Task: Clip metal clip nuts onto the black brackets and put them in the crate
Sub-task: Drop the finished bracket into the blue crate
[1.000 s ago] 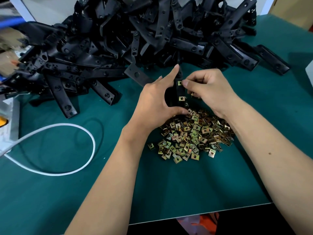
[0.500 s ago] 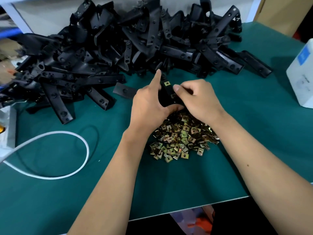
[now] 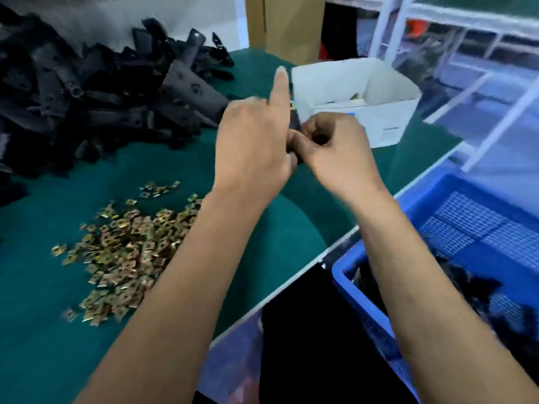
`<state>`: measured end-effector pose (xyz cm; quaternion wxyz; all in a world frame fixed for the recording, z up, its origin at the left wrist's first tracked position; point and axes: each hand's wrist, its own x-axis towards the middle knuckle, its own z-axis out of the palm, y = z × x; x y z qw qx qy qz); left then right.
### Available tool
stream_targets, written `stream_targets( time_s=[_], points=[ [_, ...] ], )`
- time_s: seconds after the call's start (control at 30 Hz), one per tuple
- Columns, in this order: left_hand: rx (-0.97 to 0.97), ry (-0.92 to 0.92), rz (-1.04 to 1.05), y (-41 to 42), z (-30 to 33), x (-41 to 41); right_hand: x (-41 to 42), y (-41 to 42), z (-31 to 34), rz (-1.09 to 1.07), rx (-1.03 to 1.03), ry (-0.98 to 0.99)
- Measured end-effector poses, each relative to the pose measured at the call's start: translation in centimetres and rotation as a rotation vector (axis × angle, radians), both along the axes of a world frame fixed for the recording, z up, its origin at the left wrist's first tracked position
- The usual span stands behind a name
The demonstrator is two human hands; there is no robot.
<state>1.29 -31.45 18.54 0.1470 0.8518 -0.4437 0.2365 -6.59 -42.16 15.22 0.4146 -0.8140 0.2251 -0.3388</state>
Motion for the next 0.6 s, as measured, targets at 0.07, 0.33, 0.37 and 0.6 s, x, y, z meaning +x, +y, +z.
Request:
stream_targets(
  time_s=[0.07,0.33,0.37,0.6],
  points=[
    [0.026,0.001,-0.129,-4.0,0.4,-3.1,-3.9,-3.1,-0.2,-0.025,0.140,-0.120],
    [0.305,0.143,-0.671,-16.6,-6.1,-16.3,-20.0,-11.9,-8.4,-0.344,0.545,-0.320],
    [0.371,0.198,-0.708,-17.1,-7.8,-17.5,-21.7,-12.5,-10.0,-0.381,0.562,-0.260],
    [0.630,0.364,-0.801,-17.9,-16.5,-21.4,-29.5,-14.8,-19.7,-0.570,0.562,0.338]
  ],
)
